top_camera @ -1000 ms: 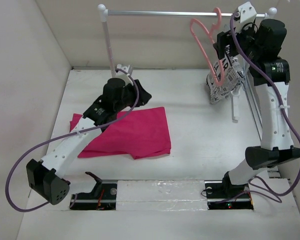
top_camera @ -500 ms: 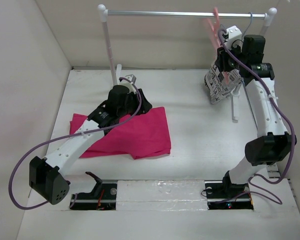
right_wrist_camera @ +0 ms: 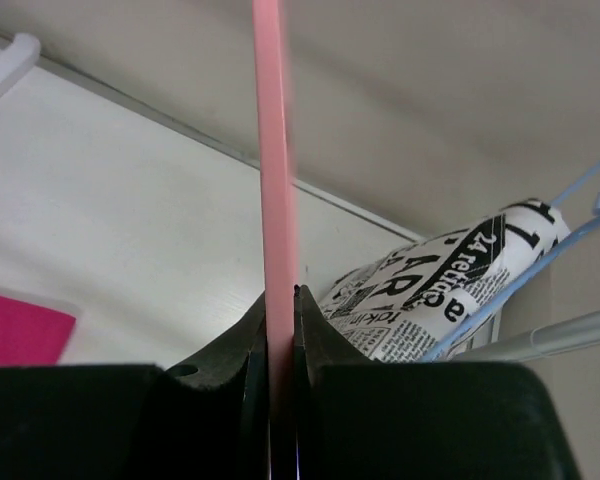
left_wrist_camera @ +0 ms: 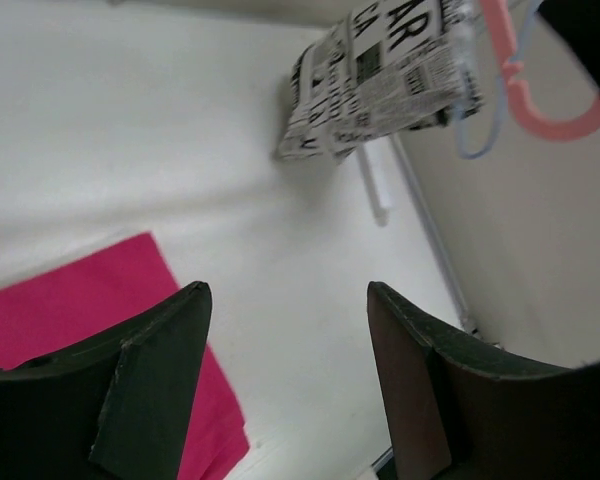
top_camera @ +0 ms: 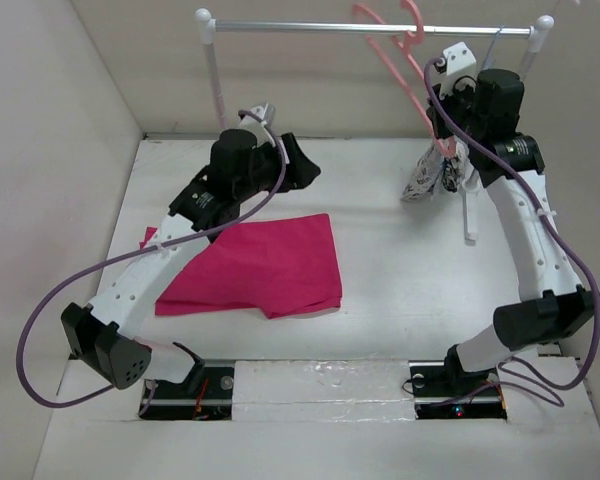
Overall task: Place the trousers on the hanger
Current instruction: Pick up the hanger from the clothesline, then place the trousers on the hanger, then place the hanger at the clothesline.
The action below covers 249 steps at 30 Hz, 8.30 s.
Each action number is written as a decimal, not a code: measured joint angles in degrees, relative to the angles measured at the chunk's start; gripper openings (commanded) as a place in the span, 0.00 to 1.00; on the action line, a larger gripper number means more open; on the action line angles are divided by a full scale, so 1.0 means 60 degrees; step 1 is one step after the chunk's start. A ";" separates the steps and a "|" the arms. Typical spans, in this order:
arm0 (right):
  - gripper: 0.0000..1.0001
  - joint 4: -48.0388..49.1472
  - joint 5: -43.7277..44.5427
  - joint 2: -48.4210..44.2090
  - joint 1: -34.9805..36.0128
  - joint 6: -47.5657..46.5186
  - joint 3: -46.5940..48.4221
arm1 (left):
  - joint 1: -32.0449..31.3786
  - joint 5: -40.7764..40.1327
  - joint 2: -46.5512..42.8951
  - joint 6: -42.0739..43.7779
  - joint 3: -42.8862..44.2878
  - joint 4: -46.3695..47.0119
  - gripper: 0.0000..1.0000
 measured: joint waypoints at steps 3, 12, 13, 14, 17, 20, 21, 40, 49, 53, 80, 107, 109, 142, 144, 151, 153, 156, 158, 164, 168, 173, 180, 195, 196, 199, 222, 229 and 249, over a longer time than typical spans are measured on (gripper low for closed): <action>0.00 0.0149 0.0087 -0.0710 0.0058 0.0033 -0.0612 | 0.0000 0.0339 0.0186 -0.0036 0.0943 0.0055 0.61; 0.00 0.0743 0.0135 -0.2415 0.0685 0.0219 -0.3195 | -0.0004 0.1523 0.0925 -0.0397 0.2310 0.0076 0.68; 0.00 0.0739 0.0142 -0.2492 0.0812 0.0222 -0.3406 | -0.0004 0.1530 0.0940 -0.0401 0.2320 0.0080 0.68; 0.00 0.0776 0.0142 -0.2550 0.0922 0.0229 -0.3603 | -0.0004 0.1632 0.1093 -0.0444 0.2452 0.0102 0.68; 0.00 0.0841 0.0135 -0.2703 0.1231 0.0321 -0.4255 | -0.0026 0.1854 0.1657 -0.0605 0.3002 0.0237 0.68; 0.00 0.0929 0.0222 -0.2787 0.1665 0.0488 -0.4827 | -0.0153 0.1934 0.2357 -0.0699 0.3610 0.0317 0.68; 0.00 0.0907 0.0295 -0.2794 0.1840 0.0535 -0.4951 | -0.0226 0.1931 0.2583 -0.0710 0.3796 0.0324 0.68; 0.10 0.1096 0.2157 -0.2656 0.4470 0.1446 -0.5410 | -0.0586 0.1402 0.4138 -0.1413 0.4135 0.0324 0.00; 0.78 0.0393 0.2080 -0.3359 0.4991 0.1453 -0.5938 | -0.0630 0.1643 0.2739 -0.1861 0.1155 0.1654 0.00; 0.75 -0.0055 0.0980 -0.4448 0.4382 0.1435 -0.6302 | -0.0623 0.1767 0.1978 -0.2182 -0.0922 0.2197 0.00; 0.36 0.3963 -0.2517 -0.0062 0.3945 0.2335 -0.8783 | -0.0816 0.2138 0.2018 -0.4156 -0.6801 0.6703 0.00; 0.63 0.6535 -0.2240 0.1421 0.4371 0.3475 -0.9774 | -0.0925 0.1118 0.2193 -0.3942 -0.6932 0.6586 0.00; 0.67 0.6583 -0.2215 0.1384 0.4288 0.3523 -0.9868 | -0.0947 0.1038 0.2149 -0.3883 -0.6954 0.6532 0.00; 0.00 0.5712 -0.2641 -0.1213 0.3060 0.3745 -1.0207 | -0.1002 -0.0379 0.1599 -0.3384 -0.7224 0.6087 0.00; 0.00 0.5373 -0.2739 -0.1821 0.2514 0.3577 -1.0218 | -0.1002 -0.0474 0.1475 -0.3184 -0.7253 0.6011 0.00; 0.00 0.4233 -0.3209 -0.2645 0.0397 0.2798 -1.0331 | -0.1002 -0.0798 0.0776 -0.2557 -0.7624 0.5421 0.00; 0.00 0.4029 -0.3348 -0.2521 0.0109 0.2601 -1.0331 | -0.1002 -0.0933 0.0594 -0.2422 -0.7632 0.5195 0.00; 0.00 0.3836 -0.3457 -0.2277 -0.0117 0.2386 -1.0331 | -0.1009 -0.1249 0.0397 -0.2240 -0.7624 0.4845 0.00; 0.00 0.3829 -0.3577 -0.2164 -0.0273 0.2299 -1.0331 | -0.1009 -0.1406 0.0317 -0.2102 -0.7610 0.4652 0.00; 0.00 0.3854 -0.3923 -0.1647 -0.0641 0.2106 -1.0342 | -0.1027 -0.1993 0.0248 -0.1756 -0.7074 0.3858 0.00; 0.00 0.3909 -0.4025 -0.1570 -0.0867 0.2029 -1.0429 | -0.1027 -0.2568 0.0244 -0.1559 -0.6634 0.3381 0.00; 0.00 0.3901 -0.4073 -0.1800 -0.0962 0.2004 -1.0648 | -0.1027 -0.2929 0.0244 -0.1497 -0.6528 0.3162 0.00; 0.29 0.3920 -0.4058 -0.1650 -0.0878 0.1902 -1.0786 | -0.1024 -0.2758 0.0164 -0.1534 -0.6521 0.3195 0.00; 0.82 0.2827 -0.2433 -0.4422 0.3464 0.3490 -0.9154 | -0.2645 -0.4375 -0.0437 -0.1086 -0.3126 0.0368 0.00; 0.83 0.3107 -0.2375 -0.4696 0.4007 0.3894 -0.9118 | -0.2652 -0.4415 -0.0521 -0.1086 -0.3013 0.0291 0.00; 0.86 0.3989 -0.2390 -0.5100 0.5038 0.5042 -0.9191 | -0.2652 -0.4470 -0.0630 -0.1096 -0.2728 0.0109 0.00; 0.84 0.7858 -0.2739 -0.2776 0.6266 0.9056 -0.8561 | -0.2583 -0.5082 -0.0506 -0.0299 0.0189 -0.1537 0.00; 0.87 0.6532 -0.2127 -0.4240 0.6382 0.8473 -0.8000 | -0.2637 -0.4918 -0.0506 -0.0244 0.0208 -0.1206 0.00; 0.81 0.7690 -0.2404 -0.2393 0.6790 0.9238 -0.8076 | -0.2645 -0.4495 -0.0452 -0.0645 -0.0503 -0.0211 0.00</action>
